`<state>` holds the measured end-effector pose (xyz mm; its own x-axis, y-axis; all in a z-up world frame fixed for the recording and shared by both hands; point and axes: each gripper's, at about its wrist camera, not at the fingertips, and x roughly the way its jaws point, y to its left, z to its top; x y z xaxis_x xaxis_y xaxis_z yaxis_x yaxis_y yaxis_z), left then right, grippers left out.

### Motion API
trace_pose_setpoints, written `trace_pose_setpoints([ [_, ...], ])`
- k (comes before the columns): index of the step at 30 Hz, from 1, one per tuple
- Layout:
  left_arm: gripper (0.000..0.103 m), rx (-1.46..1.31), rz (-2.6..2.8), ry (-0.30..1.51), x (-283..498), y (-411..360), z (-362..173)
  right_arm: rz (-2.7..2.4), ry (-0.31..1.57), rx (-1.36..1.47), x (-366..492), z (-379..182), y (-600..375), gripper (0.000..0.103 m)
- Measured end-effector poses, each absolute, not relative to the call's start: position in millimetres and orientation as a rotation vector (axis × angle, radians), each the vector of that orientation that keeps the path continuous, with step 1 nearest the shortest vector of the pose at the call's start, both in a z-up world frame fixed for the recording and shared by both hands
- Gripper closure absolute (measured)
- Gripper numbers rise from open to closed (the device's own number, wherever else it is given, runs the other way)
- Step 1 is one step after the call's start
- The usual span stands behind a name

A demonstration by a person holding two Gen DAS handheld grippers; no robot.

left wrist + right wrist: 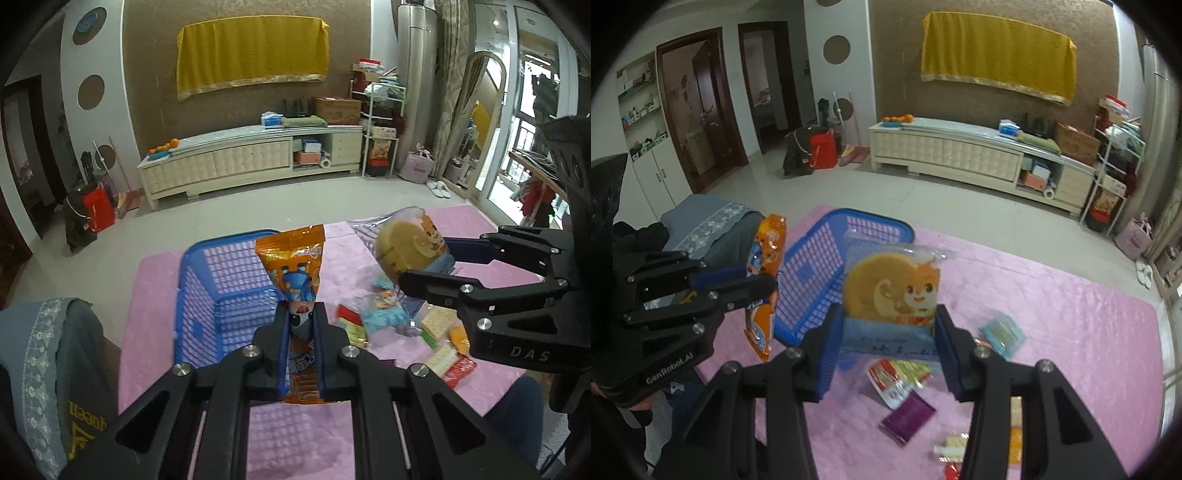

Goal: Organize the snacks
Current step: 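Carry both snacks over the blue basket and open the right tool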

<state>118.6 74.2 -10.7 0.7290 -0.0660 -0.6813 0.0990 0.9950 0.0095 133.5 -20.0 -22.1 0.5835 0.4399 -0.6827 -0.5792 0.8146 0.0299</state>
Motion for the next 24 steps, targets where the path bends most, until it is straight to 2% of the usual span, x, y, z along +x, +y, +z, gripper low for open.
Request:
trace_pose_setpoints([
  [24,0.092,-0.011,-0.048,0.856,205.4,151.9,-62.2,0.691,0.875,-0.228,229.6,-84.1,69.8,0.051],
])
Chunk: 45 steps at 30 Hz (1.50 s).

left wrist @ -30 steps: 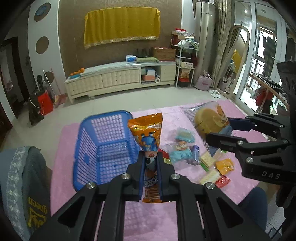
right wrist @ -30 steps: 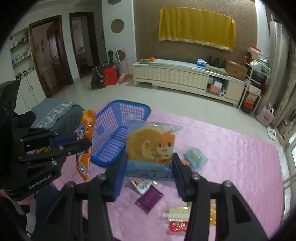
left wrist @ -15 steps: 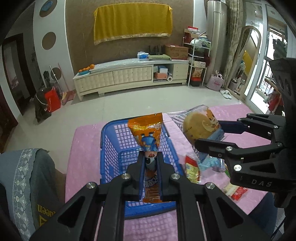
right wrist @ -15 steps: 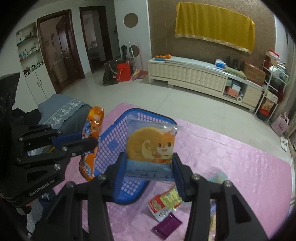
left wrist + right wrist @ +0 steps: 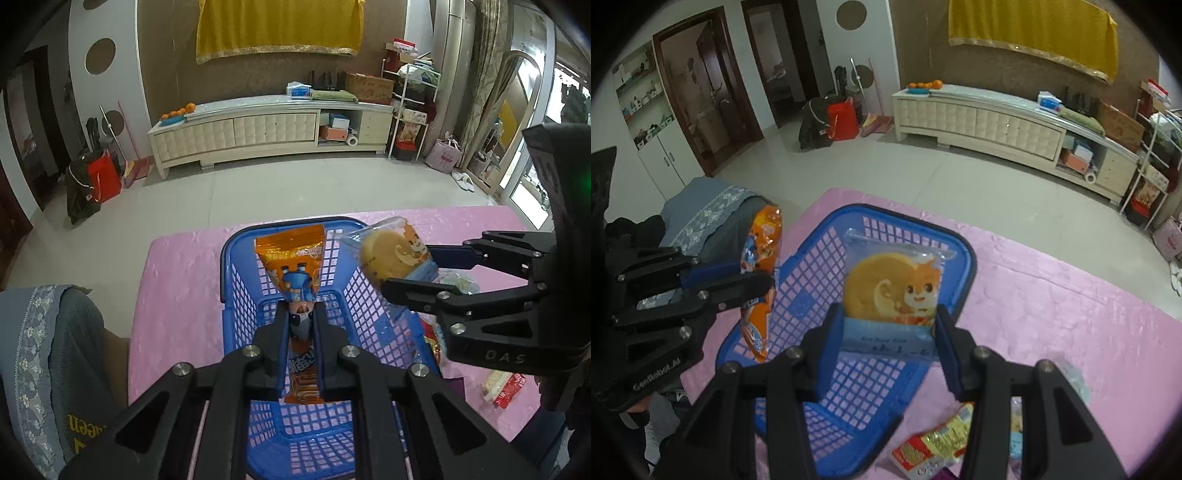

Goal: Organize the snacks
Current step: 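Carry both snacks over the blue basket and open the right tool, then lower the stick snack into the blue basket and open the left tool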

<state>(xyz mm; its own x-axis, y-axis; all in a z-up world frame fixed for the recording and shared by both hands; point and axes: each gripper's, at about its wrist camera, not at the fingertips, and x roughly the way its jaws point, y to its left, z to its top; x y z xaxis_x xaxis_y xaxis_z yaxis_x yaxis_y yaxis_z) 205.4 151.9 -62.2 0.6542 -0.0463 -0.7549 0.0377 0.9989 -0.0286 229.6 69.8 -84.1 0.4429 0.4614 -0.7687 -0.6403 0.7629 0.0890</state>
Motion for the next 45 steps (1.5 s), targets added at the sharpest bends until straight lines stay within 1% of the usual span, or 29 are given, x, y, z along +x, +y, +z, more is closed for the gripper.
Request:
trace_pose_setpoints([
  [8,0.092,-0.017,-0.031,0.872,214.5,151.1,-67.6,0.67,0.869,-0.294,234.7,-95.0,84.3,0.05],
  [10,0.092,-0.016,-0.031,0.871,214.0,150.4,-67.9,0.649,0.836,-0.319,234.9,-94.1,84.1,0.047],
  [11,0.092,-0.017,-0.029,0.871,213.1,149.2,-67.1,0.629,0.819,-0.335,234.9,-93.5,82.9,0.033],
  [12,0.092,-0.017,-0.029,0.871,212.5,148.4,-66.6,0.621,0.81,-0.338,234.4,-92.9,81.6,0.017],
  [14,0.092,-0.015,-0.028,0.869,212.0,149.8,-65.7,0.619,0.783,-0.315,232.2,-87.7,74.5,0.011],
  [16,0.092,-0.014,-0.031,0.866,210.9,149.1,-64.1,0.593,0.766,-0.299,231.6,-82.8,68.3,0.007],
  [17,0.092,-0.014,-0.03,0.866,211.3,150.0,-63.8,0.587,0.761,-0.287,232.3,-81.1,65.6,0.003],
  [22,0.092,-0.009,-0.036,0.861,210.9,148.2,-61.8,0.544,0.766,-0.255,236.1,-75.8,57.1,0.0],
  [30,0.092,0.008,-0.05,0.866,219.8,141.5,-65.1,0.504,0.77,-0.236,243.3,-78.5,47.0,0.0],
  [41,0.092,0.016,-0.07,0.908,247.6,135.5,-86.9,0.497,0.849,-0.202,263.5,-101.8,37.7,0.0],
  [45,0.091,0.026,-0.062,0.915,256.5,134.1,-92.7,0.491,0.843,-0.201,267.9,-107.5,34.9,0.0],
])
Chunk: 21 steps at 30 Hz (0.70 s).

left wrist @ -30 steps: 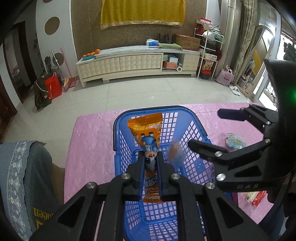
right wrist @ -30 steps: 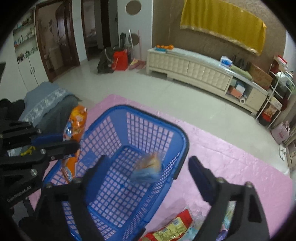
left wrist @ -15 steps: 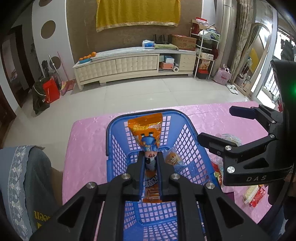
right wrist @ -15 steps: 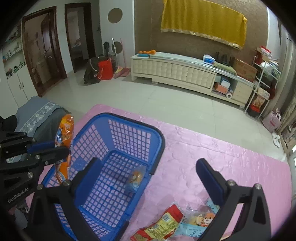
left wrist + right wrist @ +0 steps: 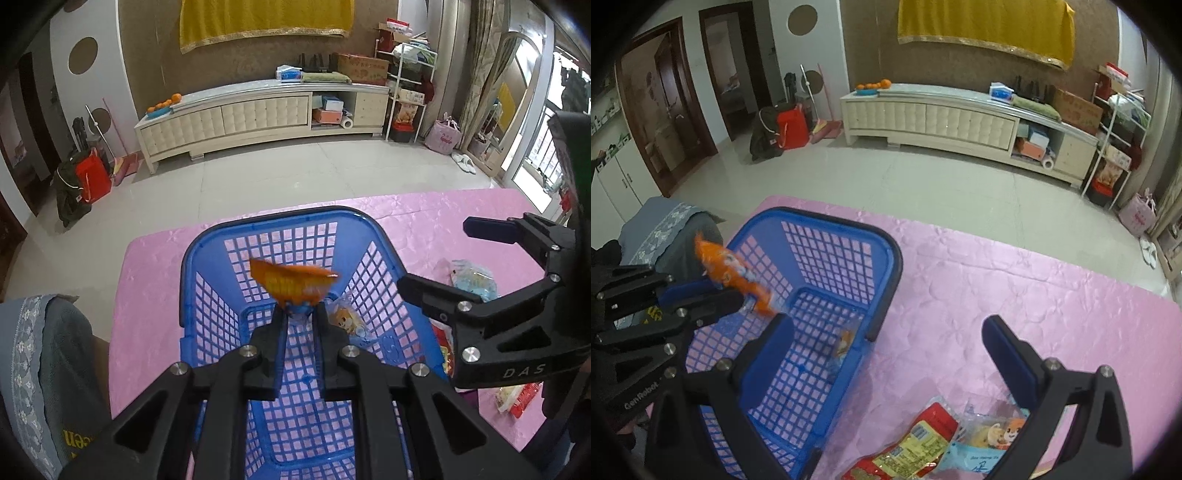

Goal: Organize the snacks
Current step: 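Lower the stick snack into the blue basket and open the left tool, then lift both tools away from the basket back over the snack pile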

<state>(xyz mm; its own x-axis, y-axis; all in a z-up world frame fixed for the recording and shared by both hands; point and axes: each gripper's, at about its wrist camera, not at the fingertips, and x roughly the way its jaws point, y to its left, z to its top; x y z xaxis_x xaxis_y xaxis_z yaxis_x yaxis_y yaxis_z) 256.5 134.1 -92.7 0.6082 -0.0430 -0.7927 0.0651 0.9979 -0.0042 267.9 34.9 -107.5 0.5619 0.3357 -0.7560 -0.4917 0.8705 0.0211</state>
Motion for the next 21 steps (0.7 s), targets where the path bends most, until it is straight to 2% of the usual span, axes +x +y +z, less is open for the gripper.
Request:
trace_pose_setpoints([
  [1,0.083,0.02,-0.057,0.91,258.7,135.5,-93.3,0.489,0.842,-0.2,269.4,-108.4,34.0,0.0],
  [2,0.061,0.012,-0.048,0.909,260.6,137.0,-94.2,0.491,0.843,-0.195,270.5,-109.0,33.0,0.0],
  [4,0.044,0.013,-0.021,0.905,262.3,140.3,-95.9,0.49,0.841,-0.178,271.5,-108.9,29.8,0.0],
  [5,0.041,0.014,-0.025,0.9,261.5,140.8,-96.8,0.491,0.839,-0.169,271.6,-108.1,27.5,0.0],
  [7,0.036,0.018,-0.038,0.9,259.8,140.1,-97.1,0.488,0.84,-0.162,271.4,-107.1,25.2,0.0],
  [21,0.031,0.035,-0.036,0.848,214.2,119.5,-56.3,0.474,0.805,-0.15,231.6,-69.4,0.2,0.0],
])
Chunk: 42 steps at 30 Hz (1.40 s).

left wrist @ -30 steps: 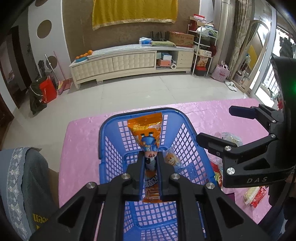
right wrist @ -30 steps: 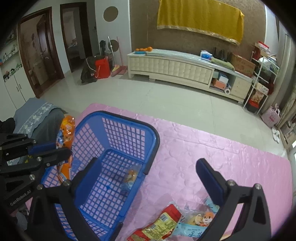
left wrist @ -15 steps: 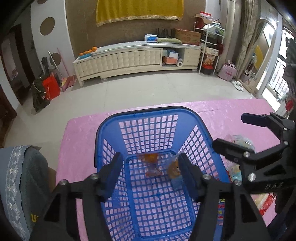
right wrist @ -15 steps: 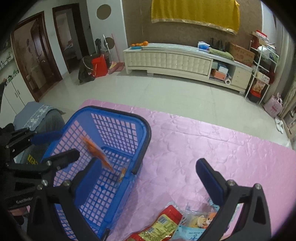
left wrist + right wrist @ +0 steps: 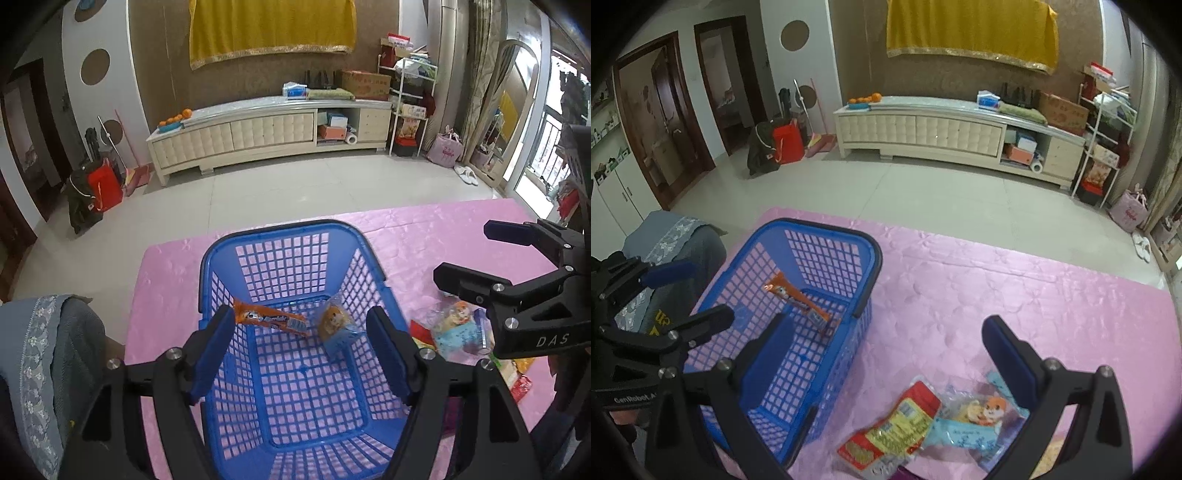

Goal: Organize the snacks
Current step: 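Lift both tools away from the basket back over the snack pile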

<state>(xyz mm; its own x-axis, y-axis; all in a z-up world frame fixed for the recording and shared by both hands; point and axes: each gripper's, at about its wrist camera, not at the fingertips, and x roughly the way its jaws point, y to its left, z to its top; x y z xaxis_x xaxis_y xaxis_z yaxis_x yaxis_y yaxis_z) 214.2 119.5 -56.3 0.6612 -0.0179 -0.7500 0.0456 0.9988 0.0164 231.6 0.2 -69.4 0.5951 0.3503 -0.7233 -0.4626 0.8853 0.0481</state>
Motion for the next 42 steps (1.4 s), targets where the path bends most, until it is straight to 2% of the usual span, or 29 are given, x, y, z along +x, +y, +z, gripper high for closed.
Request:
trace_pose_setpoints([
  [14,0.024,0.076,-0.092,0.785,159.8,77.1,-18.7,0.442,0.779,-0.121,175.4,-37.7,-43.1,0.0],
  [22,0.024,0.107,-0.143,0.76,141.1,39.6,-7.3,0.406,0.768,-0.114,147.1,-31.1,-77.1,0.0],
  [42,0.021,0.118,-0.248,0.84,162.7,-43.9,-45.1,0.299,0.845,-0.055,149.9,-62.2,-162.3,0.0],
])
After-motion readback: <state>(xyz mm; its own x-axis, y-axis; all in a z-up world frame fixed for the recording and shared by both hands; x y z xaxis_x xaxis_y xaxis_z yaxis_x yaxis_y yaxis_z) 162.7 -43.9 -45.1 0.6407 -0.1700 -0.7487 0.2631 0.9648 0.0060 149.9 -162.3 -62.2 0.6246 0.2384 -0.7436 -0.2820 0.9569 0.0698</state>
